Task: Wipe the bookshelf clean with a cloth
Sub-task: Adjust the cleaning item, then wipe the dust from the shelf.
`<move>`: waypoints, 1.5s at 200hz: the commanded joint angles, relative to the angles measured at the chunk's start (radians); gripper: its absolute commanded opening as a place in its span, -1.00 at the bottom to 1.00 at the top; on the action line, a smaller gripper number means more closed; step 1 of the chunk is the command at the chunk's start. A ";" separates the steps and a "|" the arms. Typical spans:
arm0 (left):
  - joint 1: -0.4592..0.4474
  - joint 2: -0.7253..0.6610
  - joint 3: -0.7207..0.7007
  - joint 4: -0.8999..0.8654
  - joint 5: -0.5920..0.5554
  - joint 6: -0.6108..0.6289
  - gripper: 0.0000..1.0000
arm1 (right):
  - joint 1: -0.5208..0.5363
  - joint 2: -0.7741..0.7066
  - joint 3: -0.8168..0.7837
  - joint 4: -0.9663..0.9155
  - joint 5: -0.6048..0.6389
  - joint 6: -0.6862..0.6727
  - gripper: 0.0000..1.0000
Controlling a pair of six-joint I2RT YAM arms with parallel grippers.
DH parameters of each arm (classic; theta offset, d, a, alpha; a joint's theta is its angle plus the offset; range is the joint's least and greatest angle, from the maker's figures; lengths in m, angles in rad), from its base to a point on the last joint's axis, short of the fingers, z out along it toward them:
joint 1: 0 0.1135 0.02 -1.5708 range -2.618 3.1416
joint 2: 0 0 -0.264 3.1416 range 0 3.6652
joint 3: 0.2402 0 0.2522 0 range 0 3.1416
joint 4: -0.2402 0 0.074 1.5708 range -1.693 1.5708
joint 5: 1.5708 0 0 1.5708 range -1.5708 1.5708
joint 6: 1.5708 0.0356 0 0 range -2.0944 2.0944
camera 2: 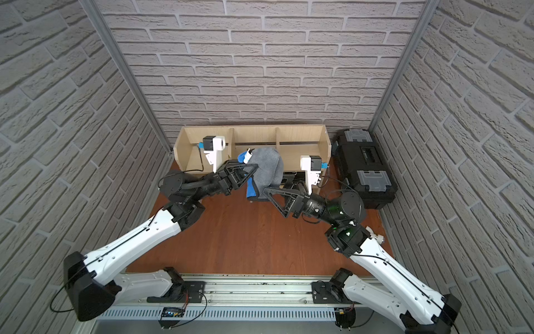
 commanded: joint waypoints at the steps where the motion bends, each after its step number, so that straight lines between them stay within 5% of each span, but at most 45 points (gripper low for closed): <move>1: -0.007 0.008 -0.021 -0.046 0.003 0.070 -1.00 | 0.012 -0.011 0.036 0.049 0.007 -0.022 0.93; 44: -0.045 -0.012 -0.015 -0.235 -0.010 0.252 -1.00 | 0.016 -0.017 0.041 -0.029 0.096 -0.052 0.69; 102: -0.060 -0.030 -0.016 -0.320 -0.068 0.341 -1.00 | 0.014 -0.038 0.022 -0.065 0.166 -0.078 -0.30; 117: -0.057 -0.022 0.015 -0.359 -0.105 0.360 -0.07 | 0.014 -0.064 0.014 -0.099 0.222 -0.107 -0.56; 143: -0.036 -0.047 0.104 -0.497 -0.196 0.464 0.96 | 0.014 -0.099 0.075 -0.312 0.355 -0.200 -0.91; 171: -0.009 -0.095 0.289 -0.837 -0.630 0.718 0.97 | 0.014 -0.068 0.238 -0.689 0.617 -0.335 -0.95; 201: 0.174 -0.075 0.394 -1.050 -0.976 0.835 0.97 | 0.011 0.078 0.454 -1.019 0.945 -0.478 -0.95; 217: 0.333 -0.048 0.399 -1.146 -0.959 0.791 0.97 | 0.000 0.186 0.540 -1.105 1.041 -0.544 -0.95; 245: 0.541 -0.019 0.304 -1.181 -0.809 0.709 0.97 | -0.060 0.312 0.594 -1.119 1.036 -0.580 -0.95; 265: 0.627 0.005 0.237 -1.135 -0.693 0.664 0.97 | -0.144 0.364 0.614 -1.127 0.941 -0.540 -0.95; 300: 0.678 0.059 0.228 -1.108 -0.693 0.645 0.97 | -0.228 0.505 0.682 -1.195 0.838 -0.528 -0.95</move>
